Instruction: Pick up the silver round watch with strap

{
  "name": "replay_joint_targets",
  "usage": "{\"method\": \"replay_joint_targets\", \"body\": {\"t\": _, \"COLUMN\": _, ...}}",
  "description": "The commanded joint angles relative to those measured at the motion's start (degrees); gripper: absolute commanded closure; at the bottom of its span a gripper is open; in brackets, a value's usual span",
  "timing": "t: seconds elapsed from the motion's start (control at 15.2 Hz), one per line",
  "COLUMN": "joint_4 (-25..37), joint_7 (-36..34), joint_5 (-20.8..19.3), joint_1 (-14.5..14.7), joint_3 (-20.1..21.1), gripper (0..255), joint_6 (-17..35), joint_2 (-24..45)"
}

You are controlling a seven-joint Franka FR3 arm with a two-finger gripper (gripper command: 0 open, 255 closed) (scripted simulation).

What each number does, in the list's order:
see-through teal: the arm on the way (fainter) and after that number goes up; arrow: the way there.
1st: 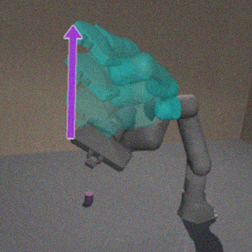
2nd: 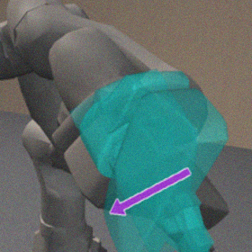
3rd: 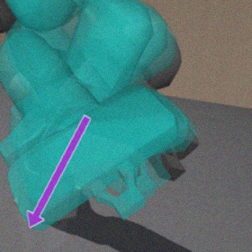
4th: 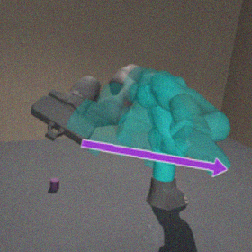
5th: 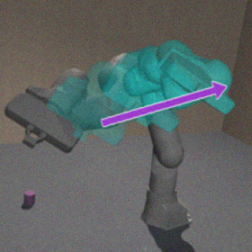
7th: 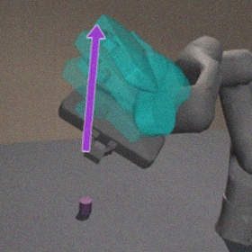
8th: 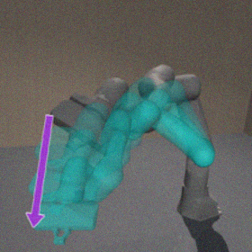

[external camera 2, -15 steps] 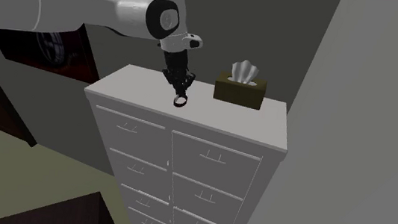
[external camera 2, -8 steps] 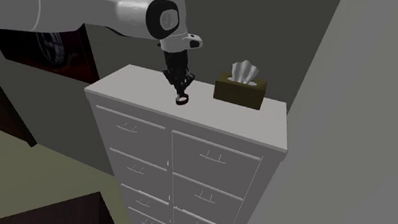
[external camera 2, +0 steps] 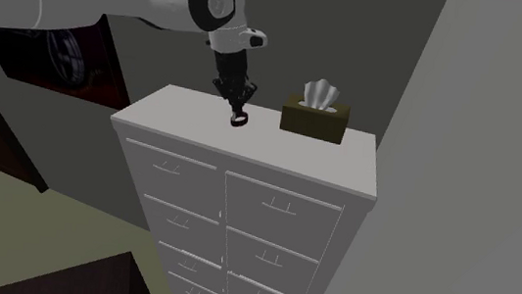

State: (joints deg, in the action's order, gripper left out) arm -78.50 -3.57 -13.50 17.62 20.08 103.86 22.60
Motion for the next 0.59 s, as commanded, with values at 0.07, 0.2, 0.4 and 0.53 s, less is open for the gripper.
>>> {"method": "replay_joint_targets", "body": {"t": 0.07, "joint_4": 2.52, "joint_7": 0.24, "joint_5": 0.04, "joint_1": 0.27, "joint_3": 0.07, "gripper": 255, "joint_6": -2.40, "joint_2": 0.12}}
{"method": "replay_joint_targets", "body": {"t": 0.2, "joint_4": 4.39, "joint_7": 0.42, "joint_5": 0.02, "joint_1": 0.48, "joint_3": 0.09, "gripper": 255, "joint_6": -4.05, "joint_2": 0.34}}
{"method": "replay_joint_targets", "body": {"t": 0.4, "joint_4": 7.45, "joint_7": 0.68, "joint_5": -0.08, "joint_1": 0.87, "joint_3": 0.12, "gripper": 255, "joint_6": -6.61, "joint_2": 0.82}}
{"method": "replay_joint_targets", "body": {"t": 0.53, "joint_4": 7.60, "joint_7": 0.69, "joint_5": -0.08, "joint_1": 0.89, "joint_3": 0.12, "gripper": 255, "joint_6": -6.74, "joint_2": 0.85}}
